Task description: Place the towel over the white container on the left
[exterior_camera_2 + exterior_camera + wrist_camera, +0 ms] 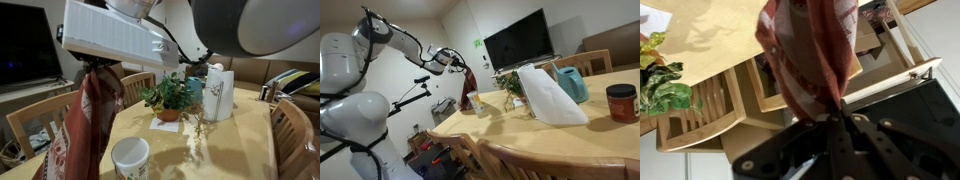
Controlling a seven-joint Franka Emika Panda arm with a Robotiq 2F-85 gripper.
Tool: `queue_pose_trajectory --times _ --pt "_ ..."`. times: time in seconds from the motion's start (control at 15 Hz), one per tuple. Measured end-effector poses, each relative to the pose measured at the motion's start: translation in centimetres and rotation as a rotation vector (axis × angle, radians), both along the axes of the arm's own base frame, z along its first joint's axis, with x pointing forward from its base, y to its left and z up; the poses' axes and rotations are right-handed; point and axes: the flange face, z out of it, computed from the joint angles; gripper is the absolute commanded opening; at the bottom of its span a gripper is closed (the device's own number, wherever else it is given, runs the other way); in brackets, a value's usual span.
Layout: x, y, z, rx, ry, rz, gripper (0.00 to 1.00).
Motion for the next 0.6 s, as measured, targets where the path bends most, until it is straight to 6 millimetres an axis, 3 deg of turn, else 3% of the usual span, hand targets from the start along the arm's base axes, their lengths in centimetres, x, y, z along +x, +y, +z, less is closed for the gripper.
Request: queue_pose_trajectory --times 0.6 --pt "-1.2 0.2 -1.4 -0.012 0.007 -0.021 0.02"
